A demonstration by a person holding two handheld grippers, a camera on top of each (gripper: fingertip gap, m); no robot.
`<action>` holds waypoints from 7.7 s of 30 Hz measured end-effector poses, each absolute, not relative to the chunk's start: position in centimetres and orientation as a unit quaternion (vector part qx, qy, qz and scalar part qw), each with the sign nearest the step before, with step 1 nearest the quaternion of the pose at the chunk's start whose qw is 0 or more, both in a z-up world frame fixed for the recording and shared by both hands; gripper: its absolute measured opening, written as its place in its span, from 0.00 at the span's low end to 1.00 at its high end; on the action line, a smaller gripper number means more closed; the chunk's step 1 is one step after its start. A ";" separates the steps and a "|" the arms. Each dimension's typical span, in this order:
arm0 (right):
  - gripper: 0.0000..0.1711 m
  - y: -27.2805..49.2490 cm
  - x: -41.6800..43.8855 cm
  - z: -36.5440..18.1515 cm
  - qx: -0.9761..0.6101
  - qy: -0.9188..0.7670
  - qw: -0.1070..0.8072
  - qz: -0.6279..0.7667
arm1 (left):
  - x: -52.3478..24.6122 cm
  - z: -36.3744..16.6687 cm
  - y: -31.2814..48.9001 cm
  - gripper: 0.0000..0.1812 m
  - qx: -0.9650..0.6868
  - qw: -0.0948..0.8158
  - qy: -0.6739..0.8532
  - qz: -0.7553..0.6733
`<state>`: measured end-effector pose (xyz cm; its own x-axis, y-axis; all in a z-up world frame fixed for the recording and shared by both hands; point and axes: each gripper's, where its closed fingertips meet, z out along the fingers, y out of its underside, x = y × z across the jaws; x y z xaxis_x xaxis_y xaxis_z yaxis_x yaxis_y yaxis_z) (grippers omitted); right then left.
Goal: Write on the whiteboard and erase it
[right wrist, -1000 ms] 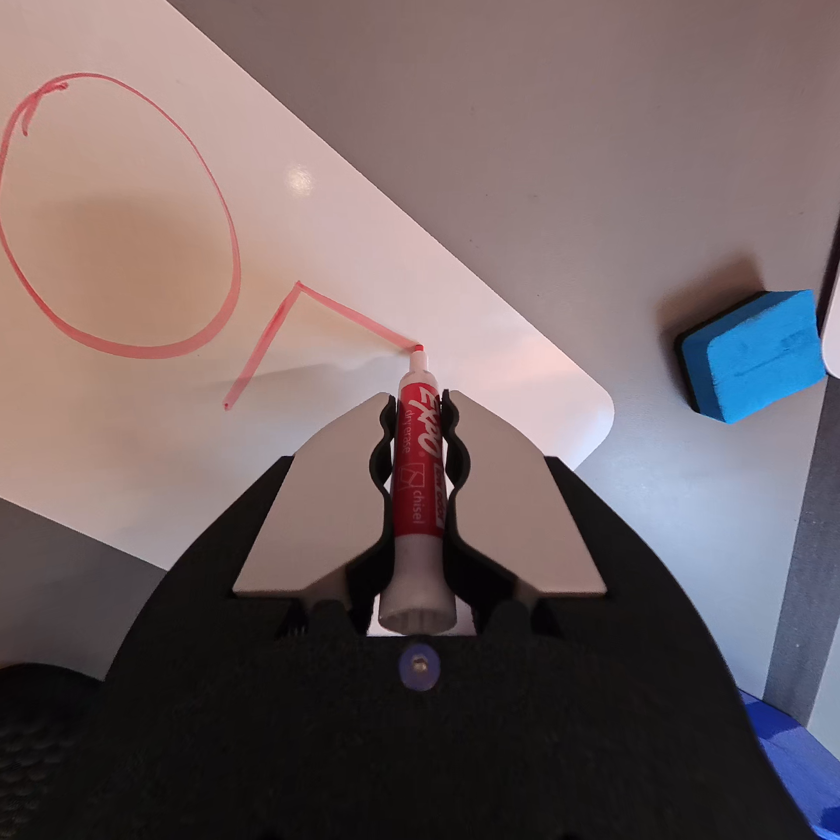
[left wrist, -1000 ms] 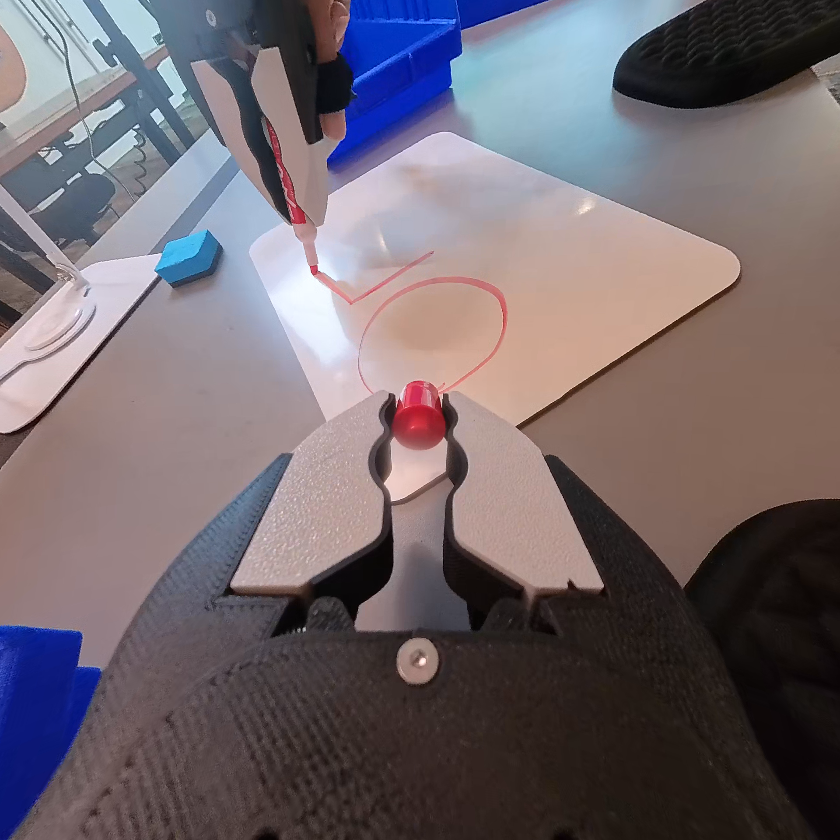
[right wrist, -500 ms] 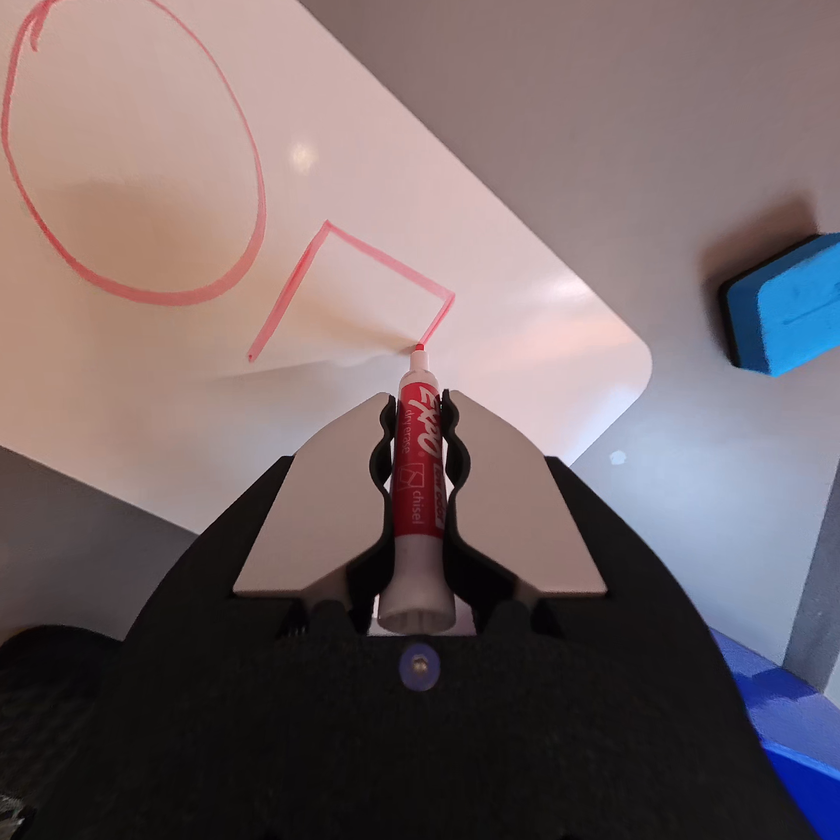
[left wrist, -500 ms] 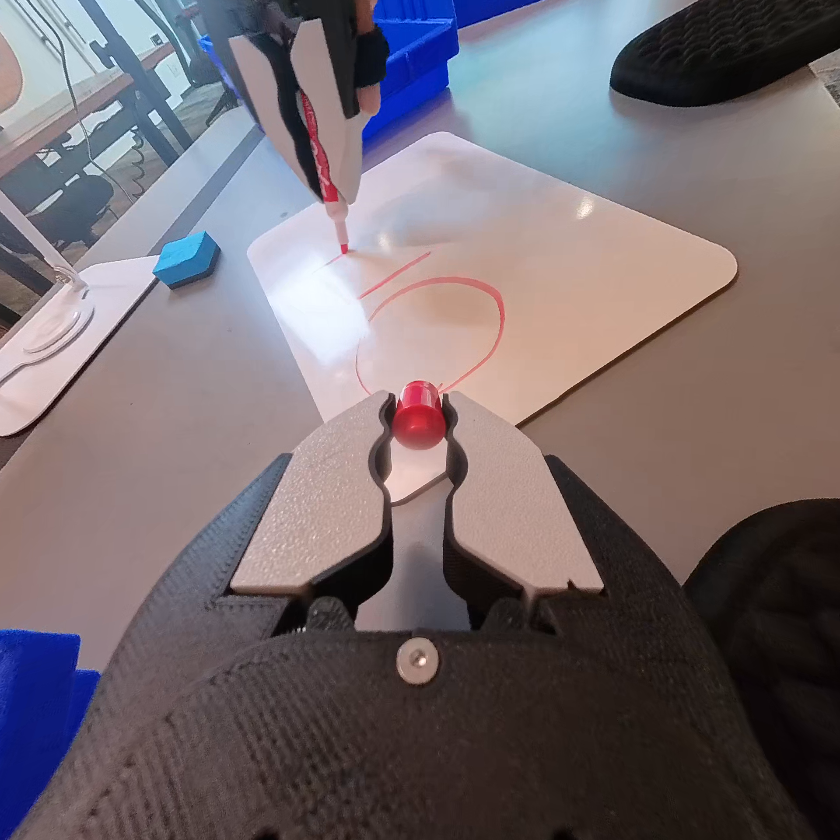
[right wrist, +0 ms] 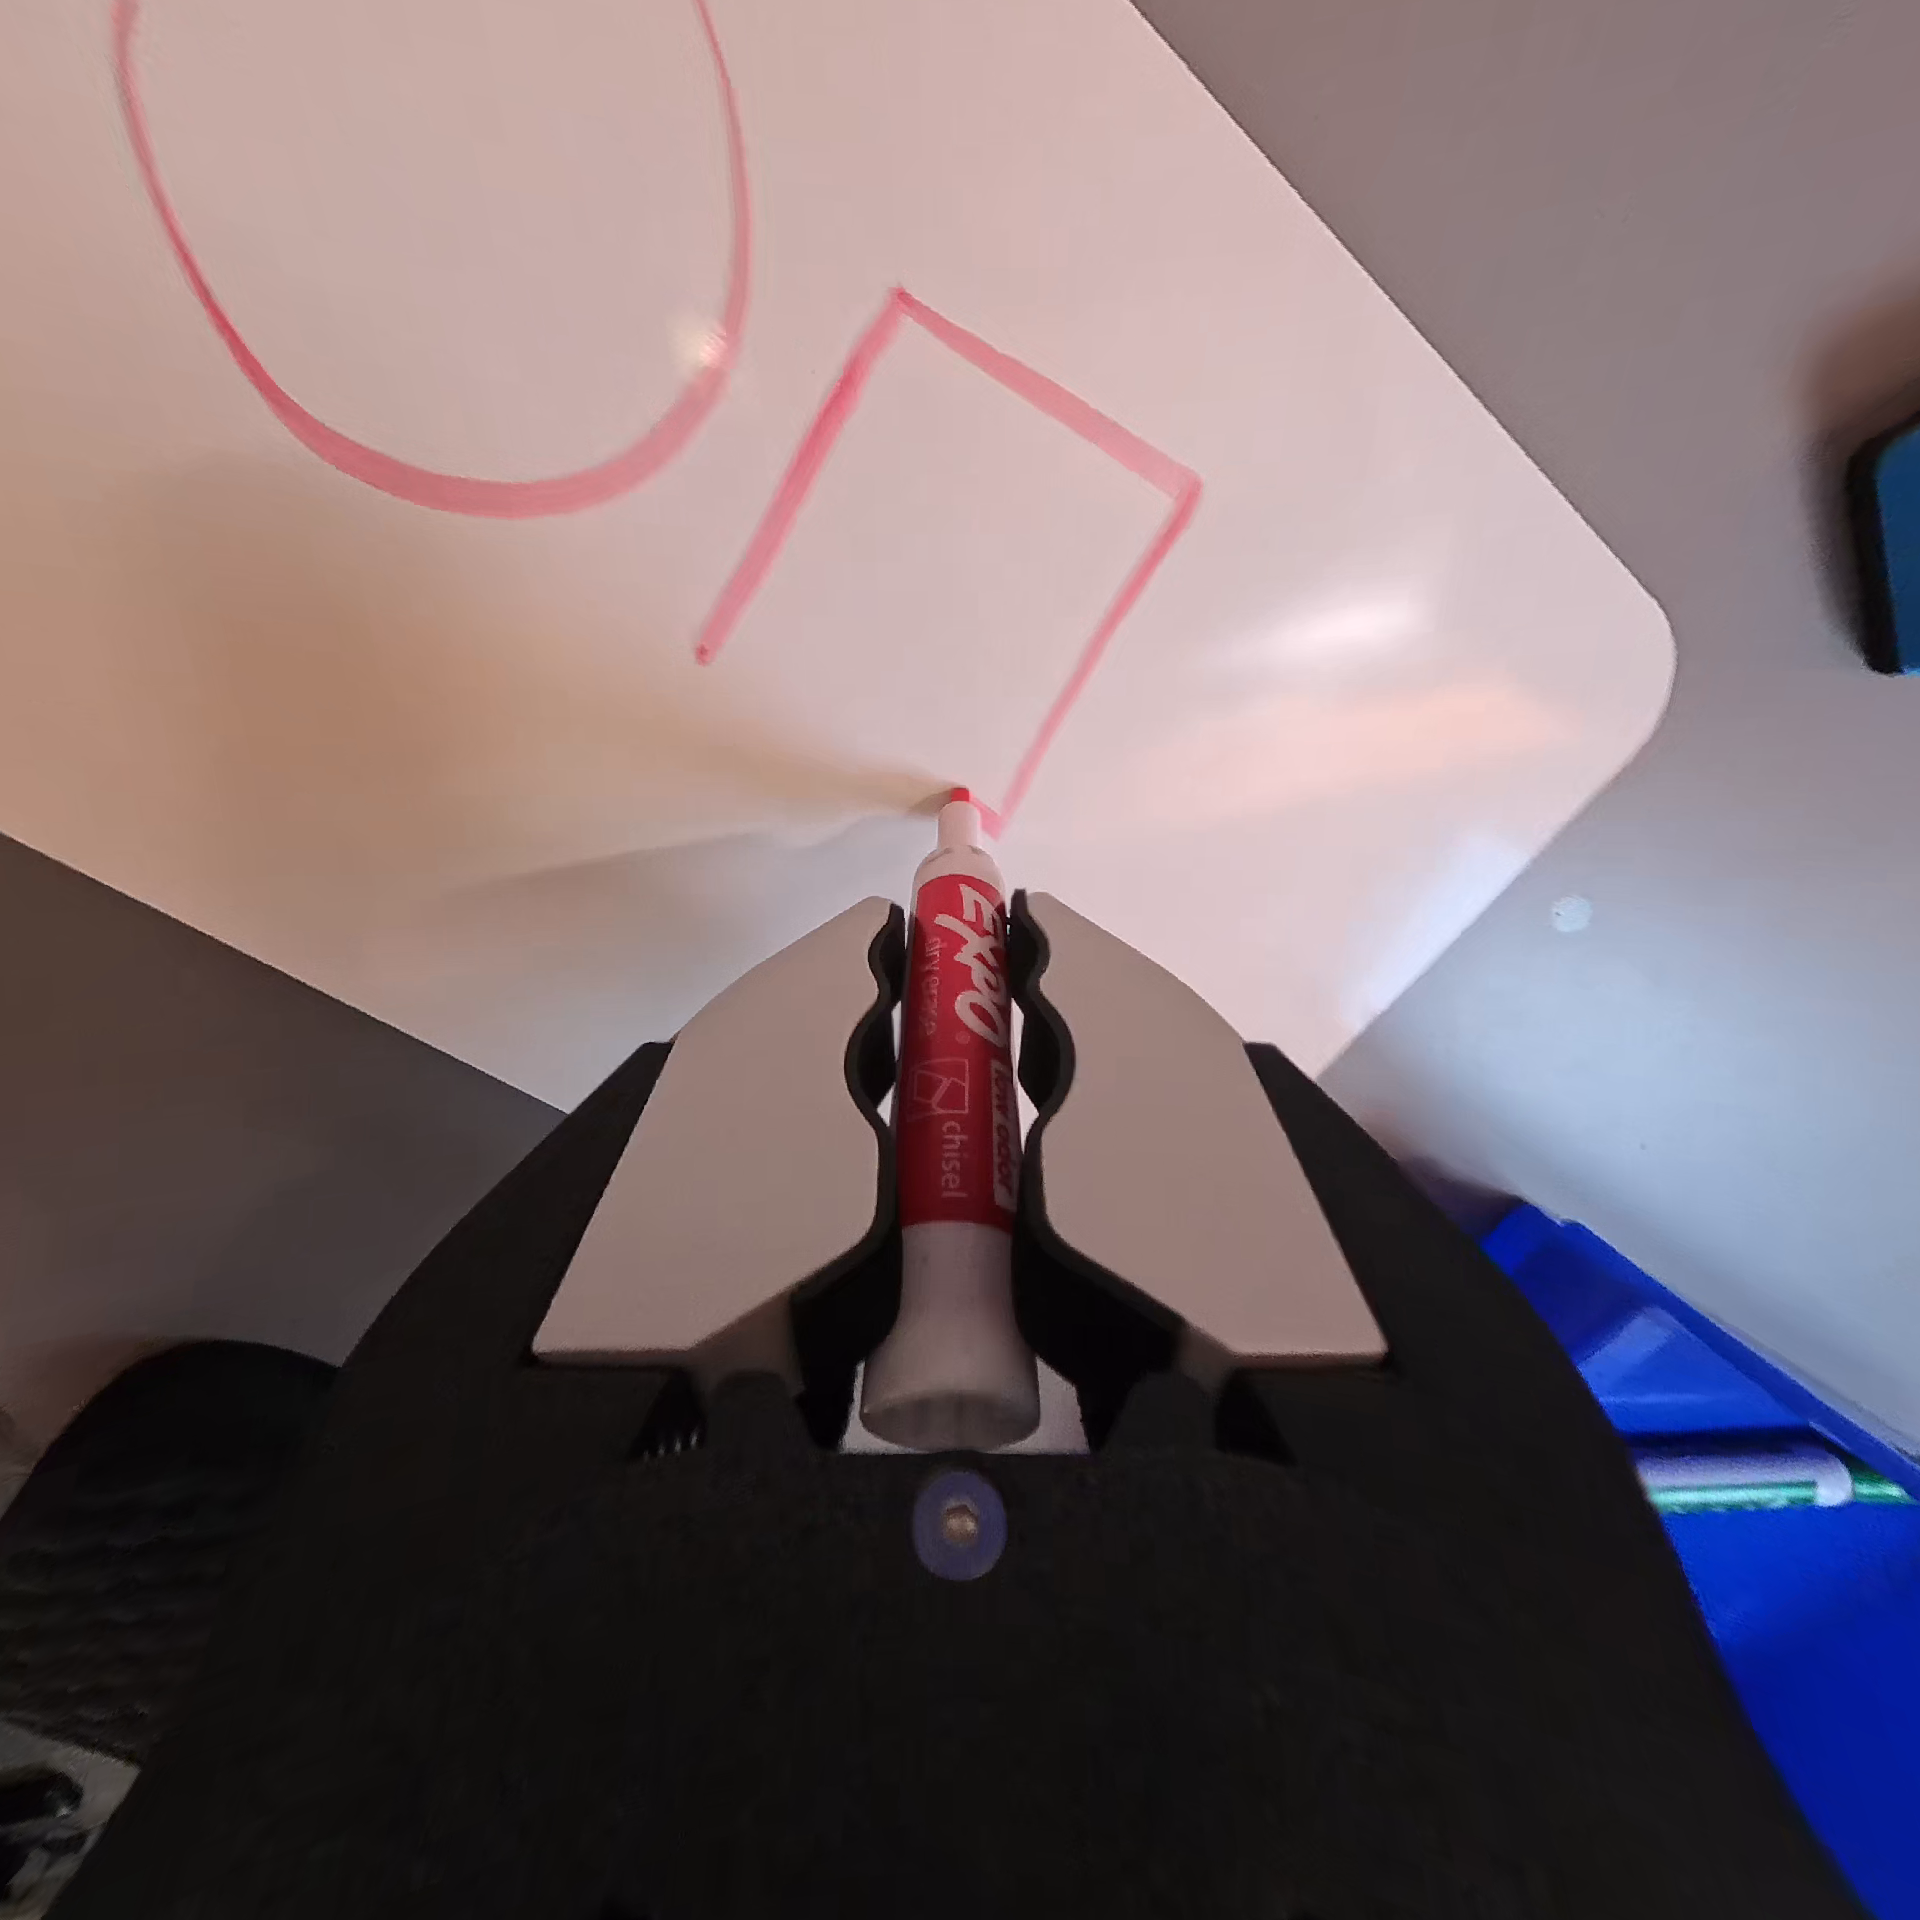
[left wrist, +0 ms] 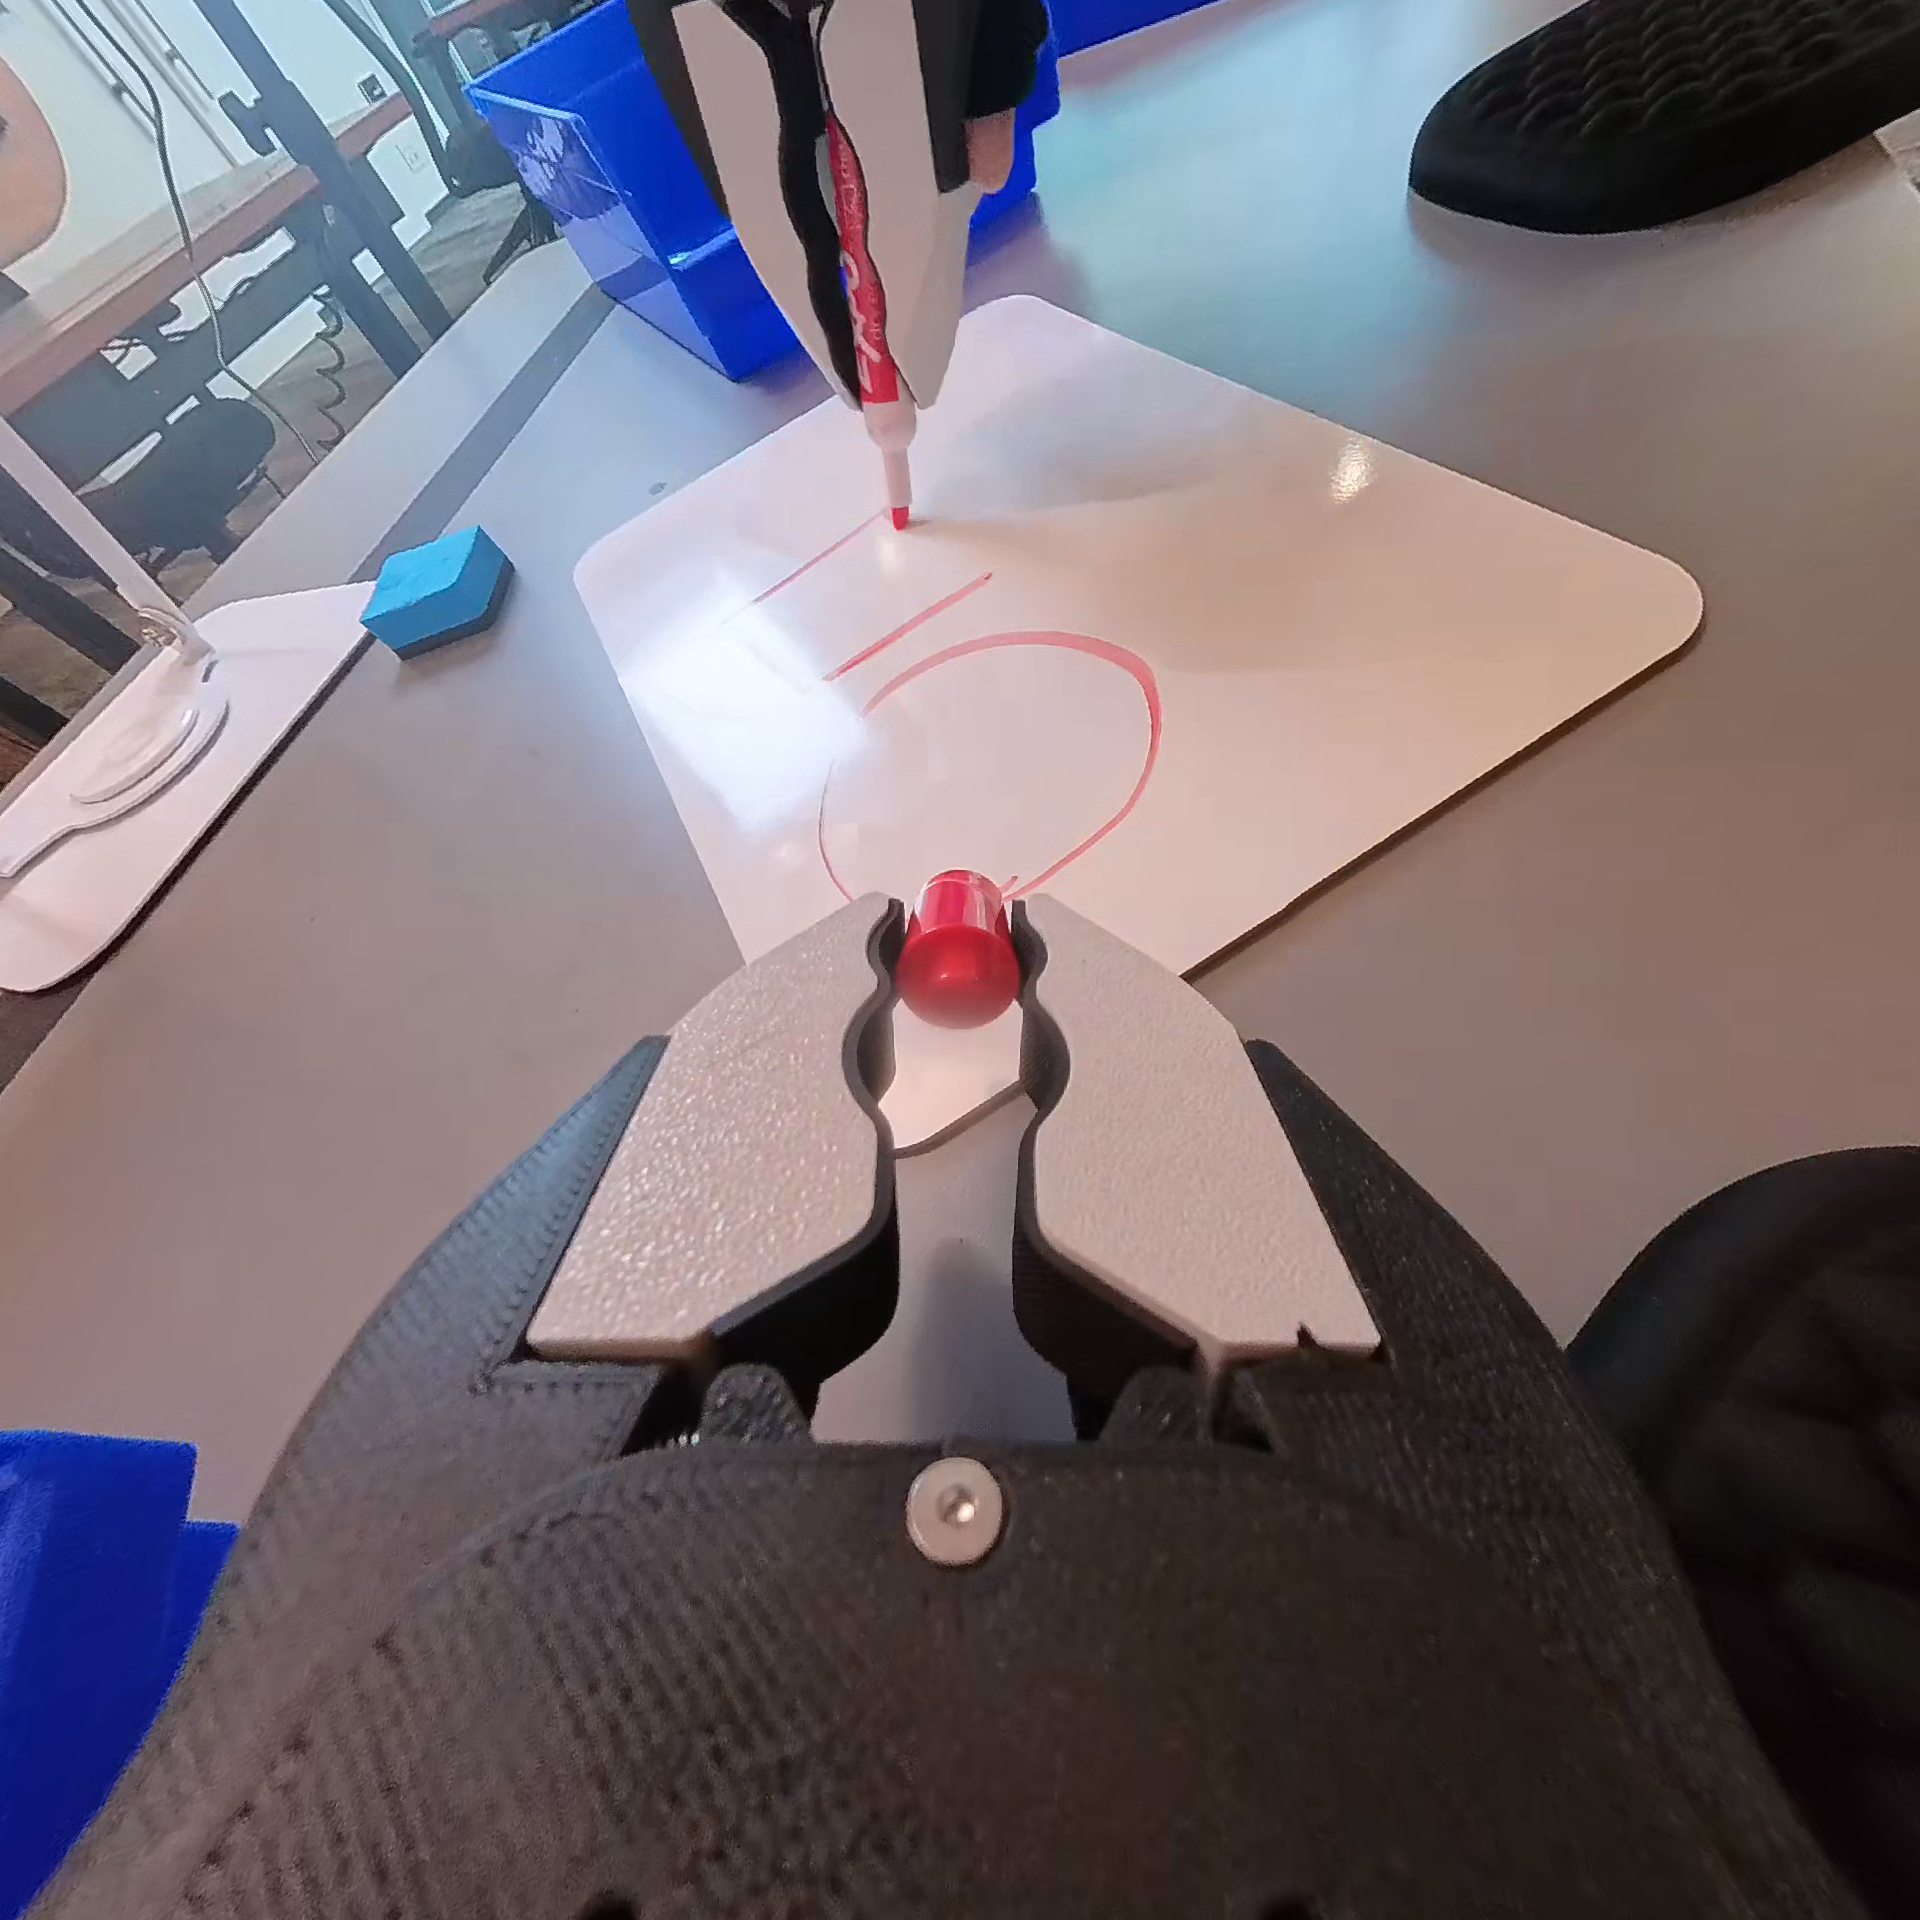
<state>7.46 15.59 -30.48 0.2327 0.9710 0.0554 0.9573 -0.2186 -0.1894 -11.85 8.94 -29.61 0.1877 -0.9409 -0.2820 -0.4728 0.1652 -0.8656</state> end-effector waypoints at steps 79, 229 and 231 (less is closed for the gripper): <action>0.11 21.9 6.8 -30.1 -0.805 -0.570 0.147 0.072 | -12.0 -29.9 9.2 0.11 -0.603 0.479 0.587 -0.250; 0.11 19.2 10.0 -30.5 -0.807 -0.582 0.085 0.056 | -12.0 -29.9 9.2 0.11 -0.605 0.477 0.587 -0.248; 0.11 19.3 10.0 -30.5 -0.808 -0.581 0.085 0.057 | -12.0 -29.9 9.2 0.11 -0.606 0.477 0.586 -0.248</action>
